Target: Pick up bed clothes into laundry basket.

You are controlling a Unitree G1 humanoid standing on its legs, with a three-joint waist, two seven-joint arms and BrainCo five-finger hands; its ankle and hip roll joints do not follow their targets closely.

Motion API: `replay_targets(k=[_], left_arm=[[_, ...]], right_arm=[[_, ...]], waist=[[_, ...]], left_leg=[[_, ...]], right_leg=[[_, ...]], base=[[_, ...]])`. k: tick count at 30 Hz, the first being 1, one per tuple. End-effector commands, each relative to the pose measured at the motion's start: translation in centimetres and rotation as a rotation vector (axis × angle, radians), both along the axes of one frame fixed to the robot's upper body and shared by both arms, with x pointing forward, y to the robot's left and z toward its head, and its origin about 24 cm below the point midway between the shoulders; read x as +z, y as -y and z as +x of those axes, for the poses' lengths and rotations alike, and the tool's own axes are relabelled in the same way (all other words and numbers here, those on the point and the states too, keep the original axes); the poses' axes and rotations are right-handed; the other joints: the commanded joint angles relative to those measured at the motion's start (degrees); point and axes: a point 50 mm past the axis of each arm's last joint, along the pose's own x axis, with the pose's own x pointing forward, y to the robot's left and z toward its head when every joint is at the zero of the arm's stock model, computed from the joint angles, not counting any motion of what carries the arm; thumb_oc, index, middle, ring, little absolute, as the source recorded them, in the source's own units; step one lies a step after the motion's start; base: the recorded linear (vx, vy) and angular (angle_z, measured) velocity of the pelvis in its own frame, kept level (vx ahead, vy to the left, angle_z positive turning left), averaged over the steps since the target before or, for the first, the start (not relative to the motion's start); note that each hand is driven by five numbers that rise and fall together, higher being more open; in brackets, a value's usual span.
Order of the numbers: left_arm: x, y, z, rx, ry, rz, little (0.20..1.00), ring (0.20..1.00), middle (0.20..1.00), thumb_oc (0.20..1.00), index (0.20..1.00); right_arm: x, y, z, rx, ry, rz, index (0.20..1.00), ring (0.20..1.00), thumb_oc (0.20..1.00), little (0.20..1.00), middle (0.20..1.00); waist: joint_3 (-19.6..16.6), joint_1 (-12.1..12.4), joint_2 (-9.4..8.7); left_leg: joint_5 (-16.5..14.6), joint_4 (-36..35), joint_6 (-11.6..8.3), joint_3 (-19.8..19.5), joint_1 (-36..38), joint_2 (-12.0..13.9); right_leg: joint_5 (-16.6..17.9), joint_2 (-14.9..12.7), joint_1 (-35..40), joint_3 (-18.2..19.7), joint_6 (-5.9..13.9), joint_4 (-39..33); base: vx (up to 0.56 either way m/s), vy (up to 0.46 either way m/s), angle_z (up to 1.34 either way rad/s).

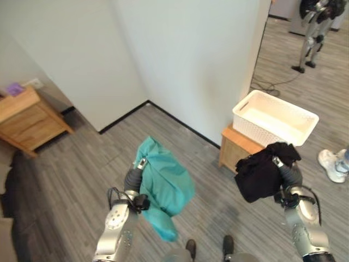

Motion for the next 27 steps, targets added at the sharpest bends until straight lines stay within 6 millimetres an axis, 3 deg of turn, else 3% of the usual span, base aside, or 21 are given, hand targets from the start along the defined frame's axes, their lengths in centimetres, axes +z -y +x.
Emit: replay_targets(k=[1,4,5,15,18,24,25,26,27], left_arm=[[2.8,0.1,1.0,0.004,0.145,0.0,0.2,0.2,0.2,0.2,0.2],[2.6,0.2,1.2,0.011,0.137,-0.017,0.2,0.2,0.2,0.2,0.2],[1.5,0.3,2.3,-0.037,0.06,0.213,0.2,0.2,0.2,0.2,0.2],[-1.6,-2.6,-0.3,0.119,-0.076,0.096,0.2,0.2,0.2,0.2,0.2],[-1.6,-3.3,-0.6,0.137,-0.083,0.12,0.2,0.2,0.2,0.2,0.2],[-0.1,-3.1,0.5,0.108,-0.026,0.188,0.2,0.2,0.2,0.2,0.2],[0.6,-3.0,1.3,0.107,0.003,0.201,0.2,0.2,0.2,0.2,0.2],[0.7,-3.0,1.3,0.107,0.004,0.202,0.2,0.2,0.2,0.2,0.2],[0.9,-2.9,1.5,0.097,0.014,0.204,0.2,0.2,0.2,0.2,0.2]], right_arm=[[3.2,-0.4,0.3,0.011,0.185,-0.002,0.2,0.2,0.2,0.2,0.2],[3.0,0.0,-0.3,-0.012,0.176,0.009,0.2,0.2,0.2,0.2,0.2],[-0.3,1.8,-1.5,-0.093,0.073,0.218,0.2,0.2,0.2,0.2,0.2],[0.4,1.9,-1.2,-0.096,0.094,0.139,0.2,0.2,0.2,0.2,0.2],[0.5,2.1,-1.3,-0.115,0.1,0.14,0.2,0.2,0.2,0.2,0.2],[0.8,1.6,-0.8,-0.081,0.115,0.133,0.2,0.2,0.2,0.2,0.2],[0.9,1.0,-0.6,-0.068,0.126,0.155,0.2,0.2,0.2,0.2,0.2],[0.9,1.0,-0.6,-0.069,0.126,0.156,0.2,0.2,0.2,0.2,0.2],[0.9,0.8,-0.5,-0.061,0.125,0.16,0.2,0.2,0.2,0.2,0.2]], waist=[[-3.92,-2.29,-2.88],[-4.69,-3.62,-2.98],[-5.19,-6.75,-3.14],[-5.54,-4.83,-4.06],[-5.26,-4.91,-4.26],[-2.73,-6.06,-3.98],[-2.23,-6.06,-3.66],[-2.16,-6.01,-3.69],[-2.26,-5.93,-3.56]], left_leg=[[5.29,1.0,-1.25,-2.57,-3.9,-2.13],[4.77,0.29,-0.8,-3.43,-3.02,-2.44],[-0.1,-4.12,-1.09,9.55,2.82,1.75],[-1.35,-2.8,-0.05,8.99,3.55,1.04],[-1.72,-2.88,0.34,8.68,3.78,0.87],[-2.51,-2.17,1.43,10.66,3.5,2.01],[-2.51,-1.59,0.88,11.22,3.26,3.34],[-2.62,-1.5,0.88,11.24,3.28,3.33],[-2.64,-1.34,0.27,11.68,3.42,4.42]], right_leg=[[-3.8,-1.4,8.95,-2.28,3.57,-5.1],[-4.31,-1.14,8.89,-1.3,3.34,-4.75],[-5.25,-5.31,5.78,-7.21,6.24,-0.31],[-4.89,-6.04,7.77,-6.83,6.52,-1.37],[-4.76,-5.81,7.43,-5.5,6.61,-1.26],[-3.86,-5.74,-0.14,-2.08,8.42,9.94],[-2.18,-8.82,-2.06,-1.99,9.27,11.09],[-2.23,-8.84,-2.03,-1.95,9.31,11.13],[-0.97,-11.35,-1.83,-2.06,9.14,10.04]], base=[[-0.04,0.103,0.15],[-0.01,0.055,0.2],[0.01,0.059,0.33],[0.02,0.021,0.03],[0.03,0.02,-0.03],[-0.02,-0.001,-0.33],[0.01,-0.112,-0.44],[0.05,-0.196,-0.39],[0.09,-0.184,-0.34]])
